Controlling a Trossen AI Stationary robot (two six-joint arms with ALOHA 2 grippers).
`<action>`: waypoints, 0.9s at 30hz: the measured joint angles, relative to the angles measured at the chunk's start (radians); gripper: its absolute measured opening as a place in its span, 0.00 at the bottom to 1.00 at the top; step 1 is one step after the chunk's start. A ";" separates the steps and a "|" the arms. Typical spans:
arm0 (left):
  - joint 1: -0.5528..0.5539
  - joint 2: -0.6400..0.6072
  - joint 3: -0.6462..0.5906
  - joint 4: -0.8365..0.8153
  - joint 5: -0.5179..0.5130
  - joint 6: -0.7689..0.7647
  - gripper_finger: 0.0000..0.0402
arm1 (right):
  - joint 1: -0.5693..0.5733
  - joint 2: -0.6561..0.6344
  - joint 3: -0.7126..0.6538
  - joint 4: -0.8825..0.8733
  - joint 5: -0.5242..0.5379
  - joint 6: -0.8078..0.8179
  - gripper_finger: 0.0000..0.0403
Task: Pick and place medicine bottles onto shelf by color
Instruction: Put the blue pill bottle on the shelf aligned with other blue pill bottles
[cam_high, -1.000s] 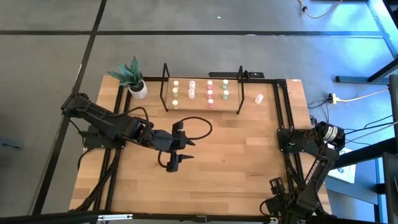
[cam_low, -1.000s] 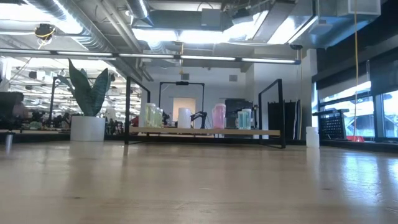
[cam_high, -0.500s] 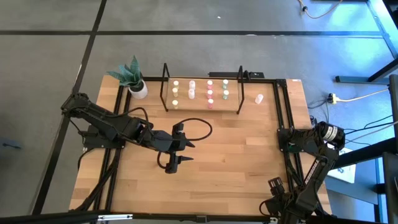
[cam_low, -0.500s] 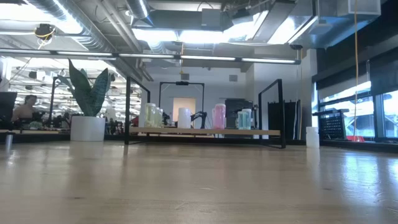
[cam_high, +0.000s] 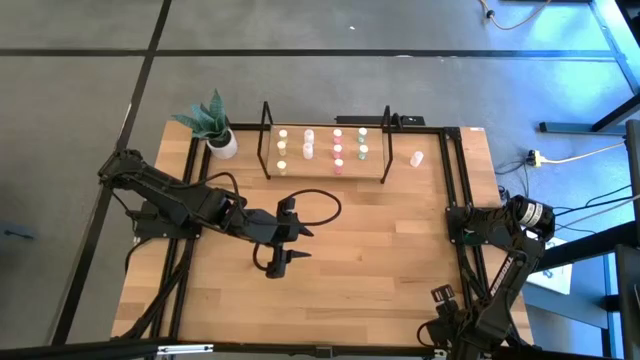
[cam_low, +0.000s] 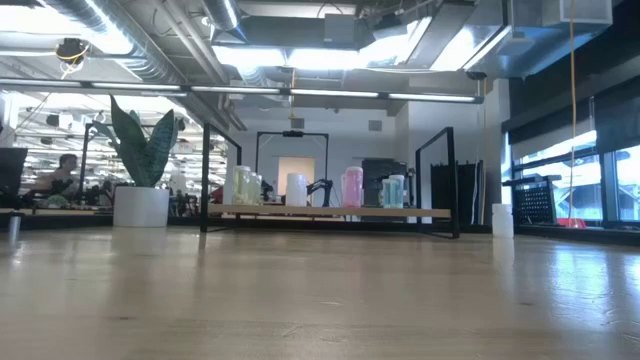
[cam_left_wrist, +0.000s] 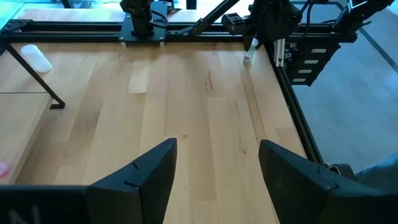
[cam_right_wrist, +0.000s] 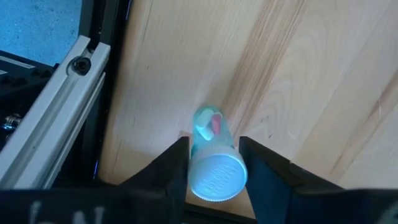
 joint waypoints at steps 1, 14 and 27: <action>0.000 0.000 0.000 0.000 0.000 0.000 0.55 | 0.000 0.000 0.000 0.000 0.000 0.001 0.34; 0.000 0.000 0.000 0.000 0.000 -0.017 0.55 | -0.060 0.000 0.000 0.018 -0.010 0.031 0.30; 0.000 0.000 0.000 0.000 -0.004 -0.019 0.55 | -0.230 -0.015 0.000 0.016 -0.045 -0.005 0.29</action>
